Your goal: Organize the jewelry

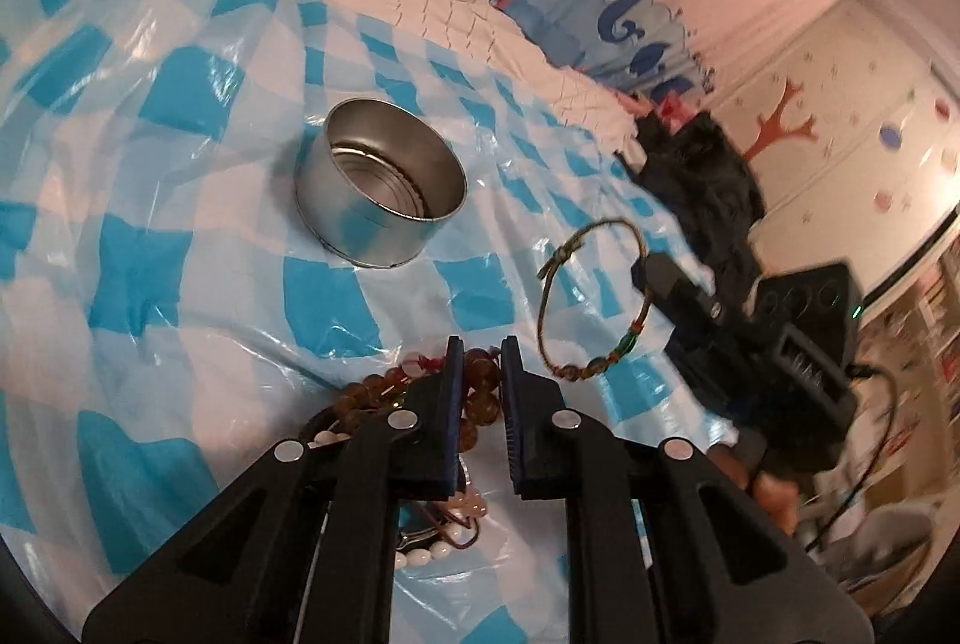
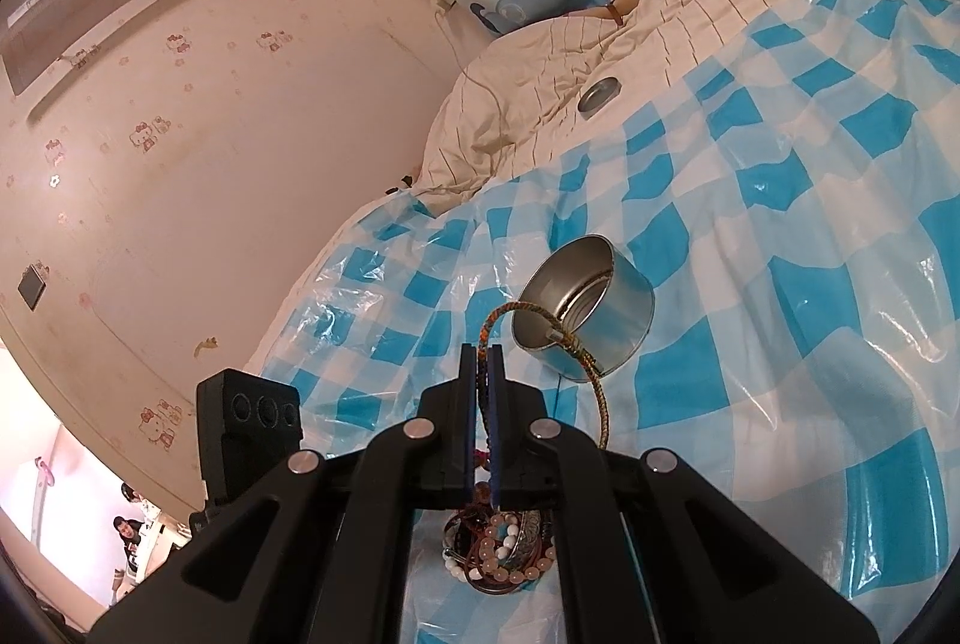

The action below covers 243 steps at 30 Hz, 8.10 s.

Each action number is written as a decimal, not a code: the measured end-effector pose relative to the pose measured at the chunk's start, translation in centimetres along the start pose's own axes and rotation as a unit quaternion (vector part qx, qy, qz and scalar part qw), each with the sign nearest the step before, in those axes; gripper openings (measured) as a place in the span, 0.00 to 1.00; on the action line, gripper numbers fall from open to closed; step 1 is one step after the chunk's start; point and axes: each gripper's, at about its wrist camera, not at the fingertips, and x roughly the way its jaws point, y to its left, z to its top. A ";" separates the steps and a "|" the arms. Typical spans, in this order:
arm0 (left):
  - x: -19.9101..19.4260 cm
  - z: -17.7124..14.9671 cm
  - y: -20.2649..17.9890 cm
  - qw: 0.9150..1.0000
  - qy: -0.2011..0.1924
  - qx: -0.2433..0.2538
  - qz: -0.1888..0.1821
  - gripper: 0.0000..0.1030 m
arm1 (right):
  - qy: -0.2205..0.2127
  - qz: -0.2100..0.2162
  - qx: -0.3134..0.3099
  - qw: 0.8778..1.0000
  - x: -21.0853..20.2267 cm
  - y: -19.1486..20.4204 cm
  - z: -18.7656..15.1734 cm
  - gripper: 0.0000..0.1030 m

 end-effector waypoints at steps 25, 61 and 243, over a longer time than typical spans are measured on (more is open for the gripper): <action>3.2 -0.7 2.5 0.988 0.069 0.014 0.137 0.33 | 0.004 -0.006 0.005 1.000 0.3 -0.1 0.0 0.04; -1.6 5.1 -1.8 0.996 -0.039 -0.008 -0.075 0.10 | -0.018 0.007 0.009 1.000 -0.6 0.2 0.9 0.04; -1.3 1.0 -2.6 0.957 -0.016 0.095 0.272 0.90 | 0.060 -0.216 -0.053 0.973 2.6 -0.9 -4.6 0.74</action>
